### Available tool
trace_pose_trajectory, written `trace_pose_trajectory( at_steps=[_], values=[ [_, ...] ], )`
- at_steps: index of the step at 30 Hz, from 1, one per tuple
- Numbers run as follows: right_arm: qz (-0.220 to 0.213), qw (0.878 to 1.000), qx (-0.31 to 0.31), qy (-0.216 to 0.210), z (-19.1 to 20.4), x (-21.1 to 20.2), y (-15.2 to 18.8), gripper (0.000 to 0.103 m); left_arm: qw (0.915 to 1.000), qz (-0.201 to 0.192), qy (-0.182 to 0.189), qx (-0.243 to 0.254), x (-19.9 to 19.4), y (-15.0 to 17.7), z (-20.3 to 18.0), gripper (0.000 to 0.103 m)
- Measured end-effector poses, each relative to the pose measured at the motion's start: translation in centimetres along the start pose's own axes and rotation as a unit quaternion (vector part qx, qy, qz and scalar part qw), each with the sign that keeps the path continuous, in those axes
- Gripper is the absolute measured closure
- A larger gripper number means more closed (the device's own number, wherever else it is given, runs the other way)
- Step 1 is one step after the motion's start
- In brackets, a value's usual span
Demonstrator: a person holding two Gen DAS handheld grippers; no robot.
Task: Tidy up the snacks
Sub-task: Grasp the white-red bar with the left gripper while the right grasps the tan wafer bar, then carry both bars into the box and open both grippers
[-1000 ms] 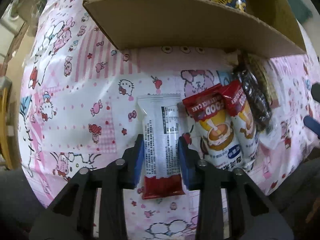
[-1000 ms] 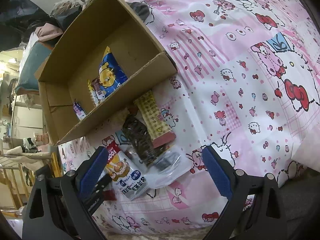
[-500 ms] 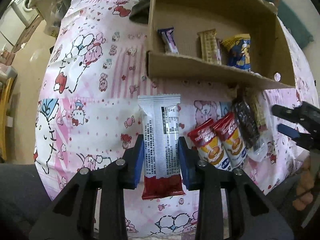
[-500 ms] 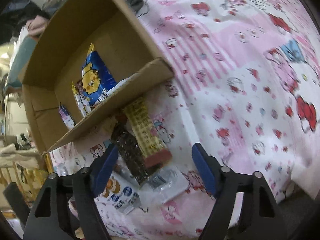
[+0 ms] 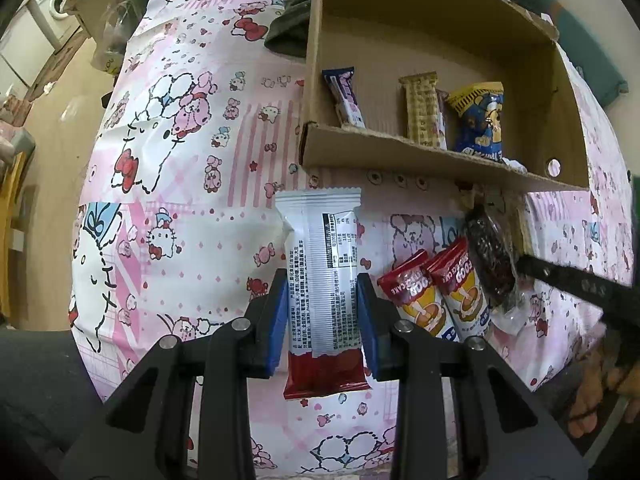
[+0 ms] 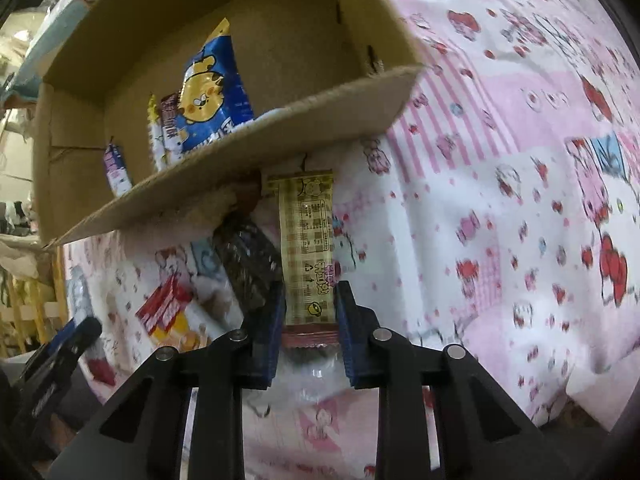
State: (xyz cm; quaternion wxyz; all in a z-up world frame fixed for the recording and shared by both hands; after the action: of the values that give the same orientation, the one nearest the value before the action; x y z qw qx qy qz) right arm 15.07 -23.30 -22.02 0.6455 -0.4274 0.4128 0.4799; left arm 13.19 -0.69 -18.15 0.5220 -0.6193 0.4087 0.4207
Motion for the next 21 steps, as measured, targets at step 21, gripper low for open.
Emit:
trace_pose_trajectory(
  at_steps=[21],
  values=[
    [-0.105, 0.982, -0.047, -0.153, 6.0, -10.9, 2.3, 0.077, 0.9947, -0.100, 0.022, 0.005, -7.9, -4.4, -0.7, 0.075]
  ],
)
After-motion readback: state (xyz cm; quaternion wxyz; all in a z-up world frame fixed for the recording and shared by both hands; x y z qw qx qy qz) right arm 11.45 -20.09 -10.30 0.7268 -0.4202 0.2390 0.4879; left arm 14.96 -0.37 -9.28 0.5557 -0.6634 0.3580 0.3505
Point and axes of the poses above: each gripper's, at about its wrist camera, not at the fingertips, and x roughly the way its jaws point, z to its left, y to its underside, the point moved 8 cm from there along x, roughly the way its jaws point, and after that the axes turned 4 degrees about -z, right-handed, at the moved point
